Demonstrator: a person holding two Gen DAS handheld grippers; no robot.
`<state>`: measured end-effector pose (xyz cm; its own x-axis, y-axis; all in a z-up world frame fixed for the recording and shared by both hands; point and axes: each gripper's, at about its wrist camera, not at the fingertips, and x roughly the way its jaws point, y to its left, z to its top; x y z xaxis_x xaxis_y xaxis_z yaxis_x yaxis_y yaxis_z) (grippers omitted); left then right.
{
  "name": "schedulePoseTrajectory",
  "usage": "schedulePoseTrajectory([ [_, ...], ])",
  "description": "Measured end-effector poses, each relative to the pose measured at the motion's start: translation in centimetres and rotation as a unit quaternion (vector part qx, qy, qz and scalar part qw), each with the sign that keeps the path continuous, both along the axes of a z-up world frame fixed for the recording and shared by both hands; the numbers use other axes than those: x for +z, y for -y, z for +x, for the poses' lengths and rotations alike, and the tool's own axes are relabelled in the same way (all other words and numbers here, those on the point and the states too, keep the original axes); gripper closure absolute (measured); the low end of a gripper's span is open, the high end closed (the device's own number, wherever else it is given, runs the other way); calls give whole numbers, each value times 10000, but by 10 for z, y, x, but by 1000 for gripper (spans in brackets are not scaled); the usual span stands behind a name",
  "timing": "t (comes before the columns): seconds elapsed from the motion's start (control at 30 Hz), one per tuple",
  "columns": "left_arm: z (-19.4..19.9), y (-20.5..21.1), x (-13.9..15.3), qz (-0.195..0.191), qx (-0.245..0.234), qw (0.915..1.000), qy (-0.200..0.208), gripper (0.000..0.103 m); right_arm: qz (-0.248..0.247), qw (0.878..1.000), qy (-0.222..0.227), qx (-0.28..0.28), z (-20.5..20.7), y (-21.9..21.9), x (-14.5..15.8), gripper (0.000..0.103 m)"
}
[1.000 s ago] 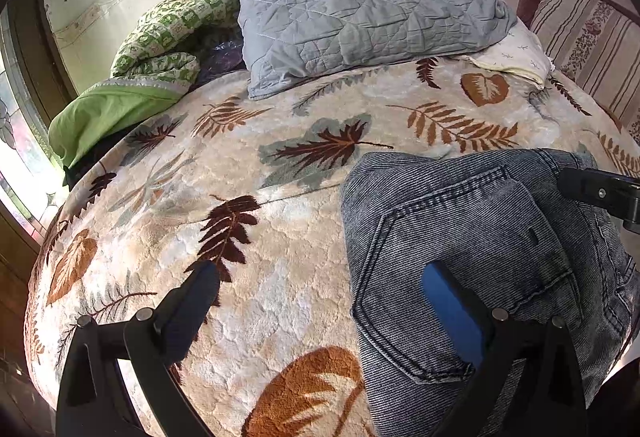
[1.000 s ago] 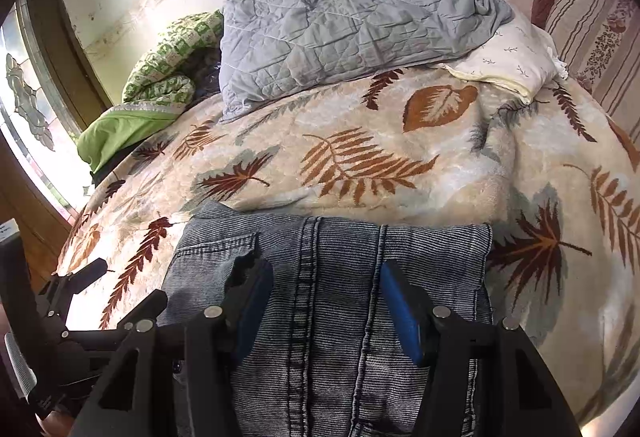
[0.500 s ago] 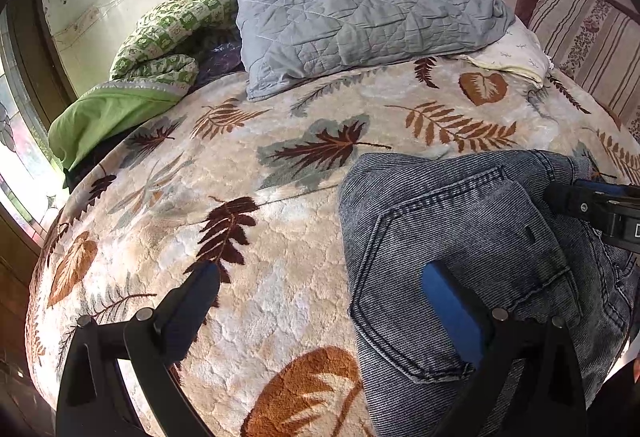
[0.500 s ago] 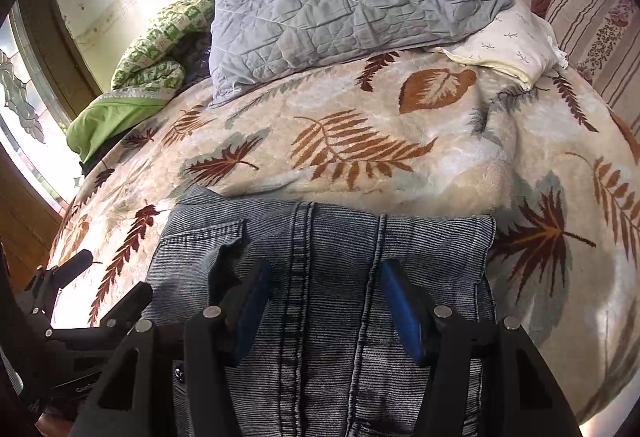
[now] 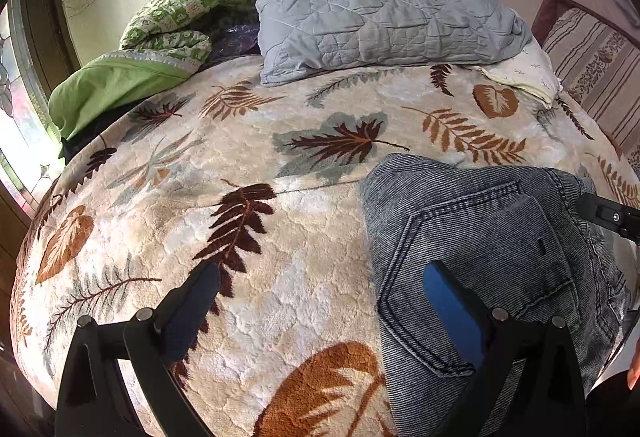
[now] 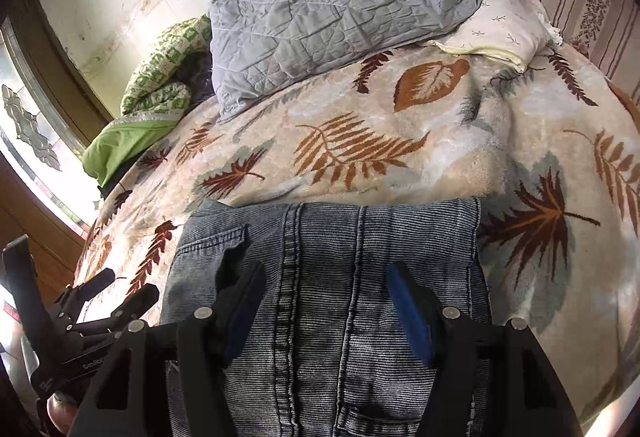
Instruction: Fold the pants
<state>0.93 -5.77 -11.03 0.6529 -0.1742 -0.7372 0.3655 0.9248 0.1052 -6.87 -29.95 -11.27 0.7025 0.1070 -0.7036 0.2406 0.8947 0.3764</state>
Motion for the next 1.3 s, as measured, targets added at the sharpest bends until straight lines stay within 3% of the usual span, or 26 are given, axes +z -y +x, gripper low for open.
schedulePoseTrajectory([
  [0.27, 0, 0, 0, 228, 79, 9995, 196, 1, -17, 9990, -388, -235, 5, 8, -13, 36],
  [0.63, -1, 0, 0, 158, -15, 9998, 103, 1, 74, 9988, -480, -111, 8, 12, -21, 35],
  [0.83, 0, -8, 2, -189, -315, 9992, -165, 1, 507, 9985, -177, 44, -15, 37, -11, 35],
  [1.0, 8, -10, -3, -560, -747, 9925, -788, 1, 953, 9951, -23, -255, -46, 78, -8, 35],
  [1.17, 13, -14, -8, -898, -965, 9838, -1213, 1, 1983, 9797, 127, -282, -69, 113, -21, 34],
  [1.3, 14, -17, -8, -1324, -1277, 9703, -1571, 1, 2618, 9651, -64, -35, -68, 115, -38, 34],
])
